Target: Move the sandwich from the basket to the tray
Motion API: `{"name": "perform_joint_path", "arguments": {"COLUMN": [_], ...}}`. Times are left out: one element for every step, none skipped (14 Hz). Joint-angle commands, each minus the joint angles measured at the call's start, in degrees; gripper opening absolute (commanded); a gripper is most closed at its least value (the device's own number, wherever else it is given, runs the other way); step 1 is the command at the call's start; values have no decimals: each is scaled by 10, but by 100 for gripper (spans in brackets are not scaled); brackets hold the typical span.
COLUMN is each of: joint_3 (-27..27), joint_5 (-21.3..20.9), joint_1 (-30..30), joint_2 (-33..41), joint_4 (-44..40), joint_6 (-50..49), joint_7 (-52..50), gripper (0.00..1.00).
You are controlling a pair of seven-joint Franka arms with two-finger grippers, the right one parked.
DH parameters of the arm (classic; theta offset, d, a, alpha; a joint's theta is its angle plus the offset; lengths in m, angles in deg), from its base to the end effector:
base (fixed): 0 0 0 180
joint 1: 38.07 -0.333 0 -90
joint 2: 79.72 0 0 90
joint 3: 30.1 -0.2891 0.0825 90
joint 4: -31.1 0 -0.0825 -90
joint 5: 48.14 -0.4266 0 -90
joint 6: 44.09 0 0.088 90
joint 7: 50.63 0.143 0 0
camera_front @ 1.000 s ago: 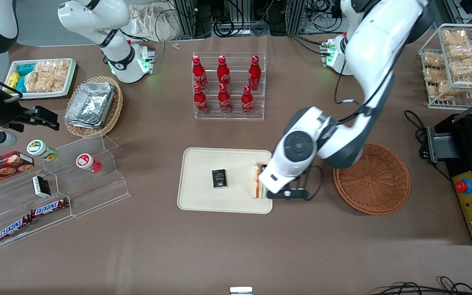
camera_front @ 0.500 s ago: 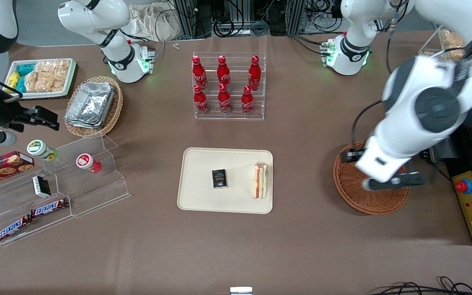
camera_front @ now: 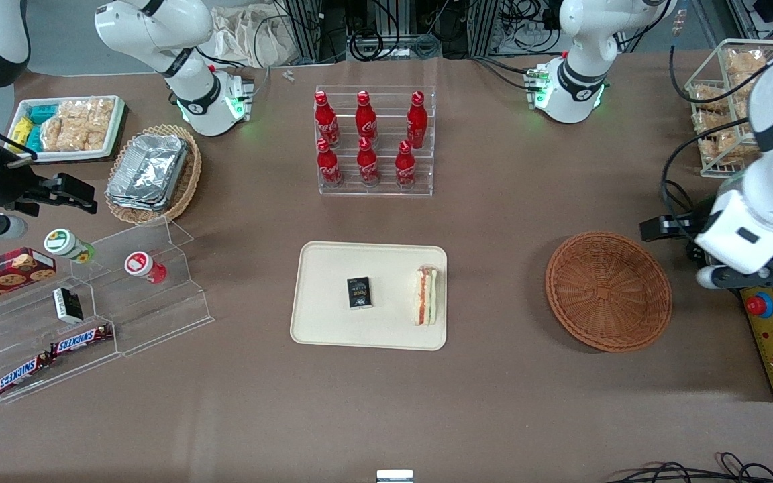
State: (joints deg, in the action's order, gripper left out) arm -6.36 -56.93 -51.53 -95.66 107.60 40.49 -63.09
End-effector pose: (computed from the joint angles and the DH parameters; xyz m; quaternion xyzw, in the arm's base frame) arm 0.6504 -0.0648 0.5117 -0.9978 -0.0258 0.0521 0.0318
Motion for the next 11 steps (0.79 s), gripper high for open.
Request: {"name": "perform_joint_path", "arguments": {"joint_3": [3, 3, 3, 3, -2, -36, -88, -151, -197, -215, -215], "joint_5": [8, 4, 3, 3, 3, 9, 12, 23, 43, 53, 53], "joint_1": [-24, -25, -37, -45, -44, -27, 20, 66, 100, 106, 106], "joint_2": [23, 24, 25, 26, 29, 36, 45, 51, 57, 64, 66], "joint_4": [24, 29, 32, 33, 34, 39, 44, 51, 58, 65, 71], "joint_6": [-11, -10, -10, -10, -11, -11, -9, -7, -3, 3, 8], "joint_7": [18, 18, 21, 42, 65, 77, 89, 101, 111, 118, 119], "gripper": [100, 100, 100, 100, 100, 100, 100, 100, 100, 100, 100]}}
